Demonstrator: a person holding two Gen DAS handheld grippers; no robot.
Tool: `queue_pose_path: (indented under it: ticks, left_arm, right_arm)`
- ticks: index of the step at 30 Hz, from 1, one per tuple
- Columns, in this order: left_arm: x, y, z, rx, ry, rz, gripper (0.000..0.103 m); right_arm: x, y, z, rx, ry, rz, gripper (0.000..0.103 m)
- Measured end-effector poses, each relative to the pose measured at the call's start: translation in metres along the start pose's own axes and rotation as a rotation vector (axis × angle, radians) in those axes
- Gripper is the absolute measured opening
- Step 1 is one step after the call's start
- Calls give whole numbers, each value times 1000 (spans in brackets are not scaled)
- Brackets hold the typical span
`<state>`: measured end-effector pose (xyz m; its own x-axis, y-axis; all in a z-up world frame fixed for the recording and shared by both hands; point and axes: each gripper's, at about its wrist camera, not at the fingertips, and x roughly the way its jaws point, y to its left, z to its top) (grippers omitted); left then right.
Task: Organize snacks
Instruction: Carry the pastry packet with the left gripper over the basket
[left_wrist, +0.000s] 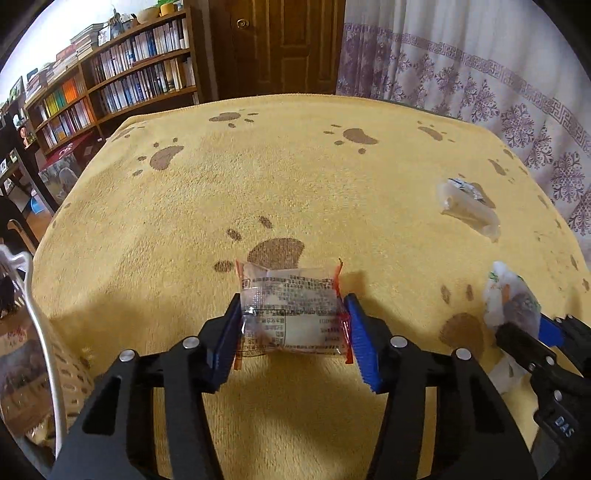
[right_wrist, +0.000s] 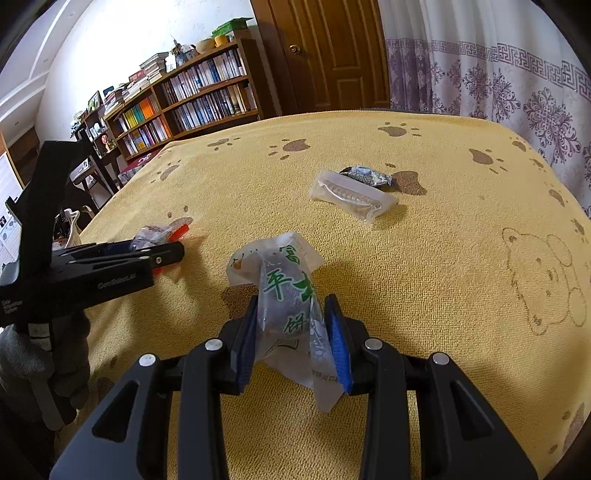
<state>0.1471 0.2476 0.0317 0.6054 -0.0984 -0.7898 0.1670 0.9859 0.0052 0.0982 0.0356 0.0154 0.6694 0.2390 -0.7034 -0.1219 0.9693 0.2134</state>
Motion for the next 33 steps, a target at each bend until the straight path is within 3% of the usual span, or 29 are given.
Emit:
queue_pose_path:
  ticks: [10,21,27,33]
  left_arm:
    - [-39,-7,-8,5,-78,-7,55]
    - [-97,12,-12,-34,-206,27,55]
    - [-121,38,-14,-88,-251,51,55]
    - [-140,77,-17,-162,-288,123,55]
  right_arm:
    - [0,0,0,3,-1,2,35]
    - [1,0,0,4,-1,5,35]
    - [1,0,0,5,-1,5,35]
    - [1,0,0,5,-1,5,35]
